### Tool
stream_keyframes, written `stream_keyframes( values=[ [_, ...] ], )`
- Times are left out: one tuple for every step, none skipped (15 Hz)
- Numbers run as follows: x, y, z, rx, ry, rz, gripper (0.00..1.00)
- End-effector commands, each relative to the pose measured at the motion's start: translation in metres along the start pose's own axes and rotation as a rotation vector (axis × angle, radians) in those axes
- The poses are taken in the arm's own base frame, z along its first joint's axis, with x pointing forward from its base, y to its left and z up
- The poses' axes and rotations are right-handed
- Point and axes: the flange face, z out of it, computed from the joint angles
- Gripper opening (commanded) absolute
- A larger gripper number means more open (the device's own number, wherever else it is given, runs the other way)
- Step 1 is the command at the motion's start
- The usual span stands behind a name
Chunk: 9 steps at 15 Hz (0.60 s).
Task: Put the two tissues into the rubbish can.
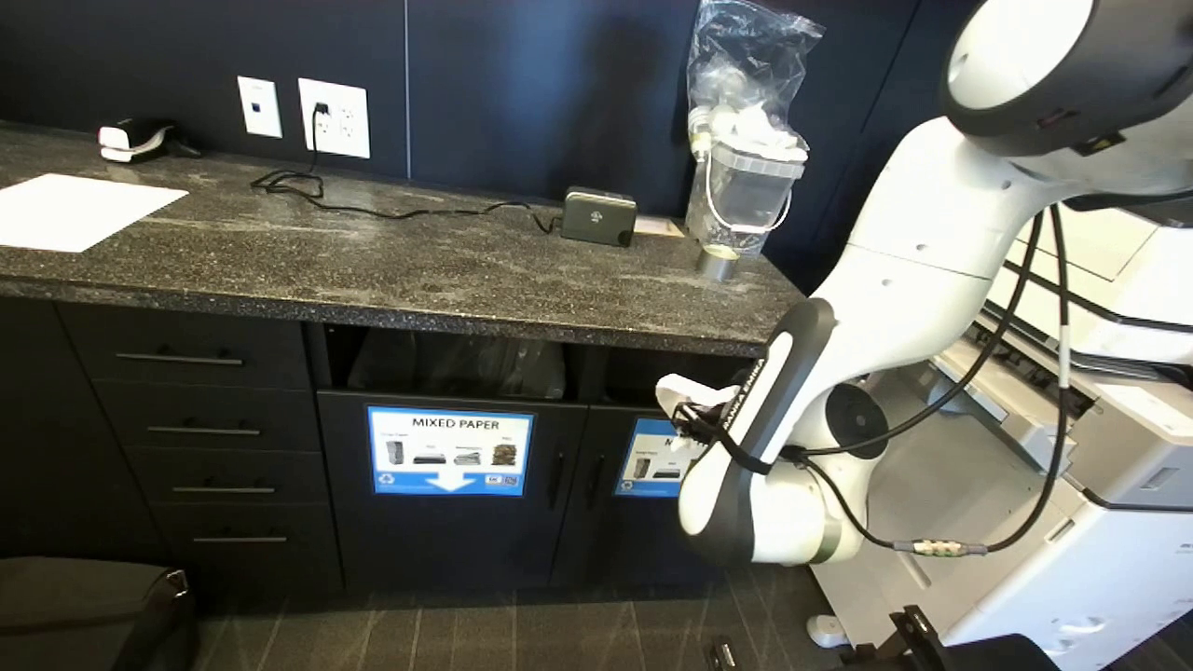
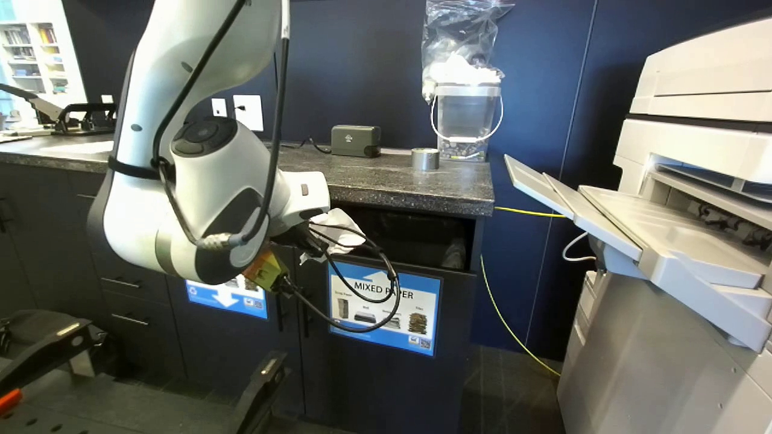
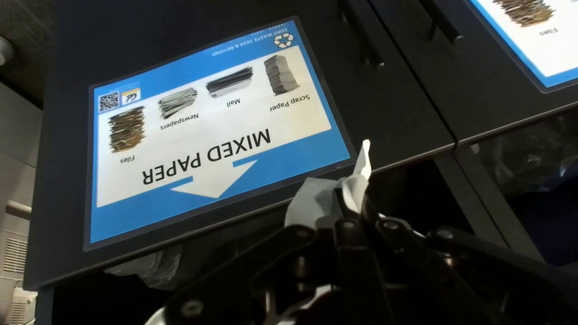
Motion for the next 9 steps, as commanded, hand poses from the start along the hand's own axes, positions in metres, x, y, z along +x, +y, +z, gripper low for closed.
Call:
stream_keyframes(
  values=[
    [0.004, -0.008, 0.037, -0.013, 0.111, 0.021, 0.02],
    [0.007, -0.01, 0.046, -0.019, 0.132, 0.031, 0.01],
    [0.011, -0.01, 0.055, -0.026, 0.156, 0.041, 0.01],
    [0.015, -0.011, 0.063, -0.031, 0.177, 0.05, 0.01],
    [0.019, -0.012, 0.071, -0.037, 0.196, 0.06, 0.01],
    [0.023, -0.013, 0.08, -0.038, 0.199, 0.064, 0.01],
    [0.026, -0.013, 0.087, -0.041, 0.218, 0.066, 0.01],
    [0.029, -0.013, 0.094, -0.041, 0.226, 0.068, 0.01],
    [0.03, -0.012, 0.101, -0.041, 0.234, 0.066, 0.01]
  ],
)
